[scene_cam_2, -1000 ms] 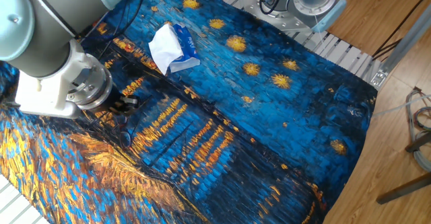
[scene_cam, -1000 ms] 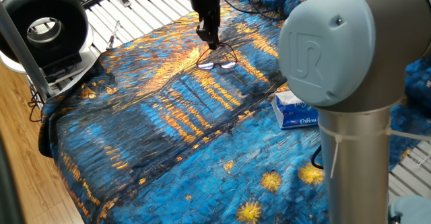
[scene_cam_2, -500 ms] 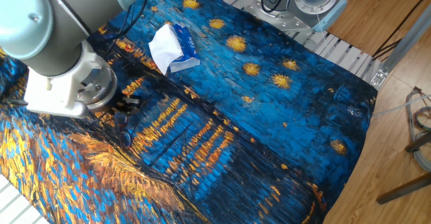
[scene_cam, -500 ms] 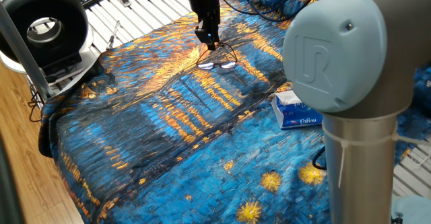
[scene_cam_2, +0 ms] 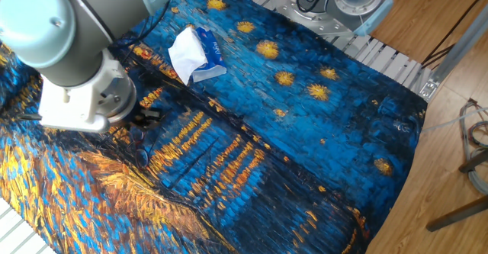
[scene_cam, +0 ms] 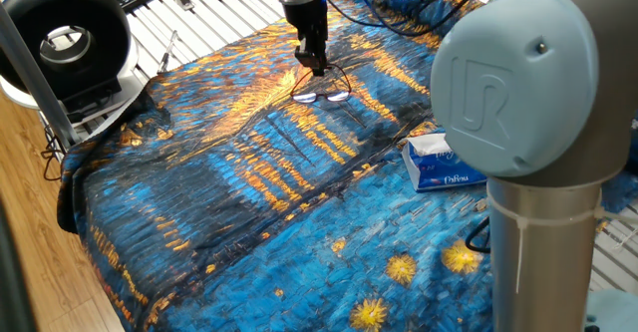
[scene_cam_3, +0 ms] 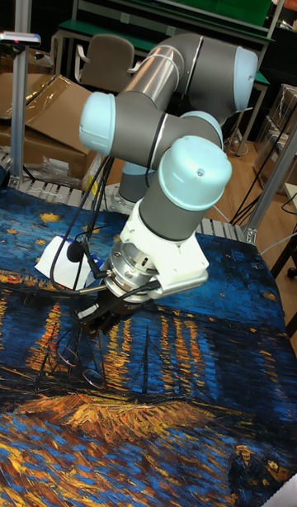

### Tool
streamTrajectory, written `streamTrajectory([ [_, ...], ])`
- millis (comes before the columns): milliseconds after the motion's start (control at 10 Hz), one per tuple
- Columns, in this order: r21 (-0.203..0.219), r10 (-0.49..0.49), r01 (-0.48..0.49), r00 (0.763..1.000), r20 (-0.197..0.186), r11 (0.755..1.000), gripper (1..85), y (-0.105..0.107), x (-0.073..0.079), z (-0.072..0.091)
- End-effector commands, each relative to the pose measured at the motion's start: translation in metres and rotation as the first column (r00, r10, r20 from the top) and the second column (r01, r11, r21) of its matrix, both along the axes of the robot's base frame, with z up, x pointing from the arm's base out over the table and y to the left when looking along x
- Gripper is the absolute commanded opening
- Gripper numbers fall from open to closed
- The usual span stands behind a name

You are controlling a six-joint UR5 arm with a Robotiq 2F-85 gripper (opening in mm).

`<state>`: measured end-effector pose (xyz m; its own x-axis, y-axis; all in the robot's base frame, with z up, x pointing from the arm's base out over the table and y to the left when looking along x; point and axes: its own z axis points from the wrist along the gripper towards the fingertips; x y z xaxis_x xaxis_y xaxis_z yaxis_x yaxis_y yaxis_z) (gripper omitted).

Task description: Unfold the leg of the glasses (with one hand)

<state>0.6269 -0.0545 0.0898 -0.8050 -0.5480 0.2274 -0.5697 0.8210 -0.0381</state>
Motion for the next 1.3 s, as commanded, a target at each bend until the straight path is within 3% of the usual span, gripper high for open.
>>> streamTrajectory([
  [0, -0.008, 0.009, -0.009, 1.000, -0.001, 1.000, 27.0, 0.000, -0.005, -0.003],
  [500, -0.025, -0.010, 0.010, 1.000, -0.006, 1.000, 15.0, -0.003, -0.007, -0.001],
  [1000, -0.050, -0.035, 0.034, 0.999, -0.013, 0.998, 10.7, 0.012, -0.003, 0.011],
  [1200, -0.079, -0.032, 0.030, 0.999, -0.016, 0.996, 10.3, 0.012, 0.000, 0.015],
])
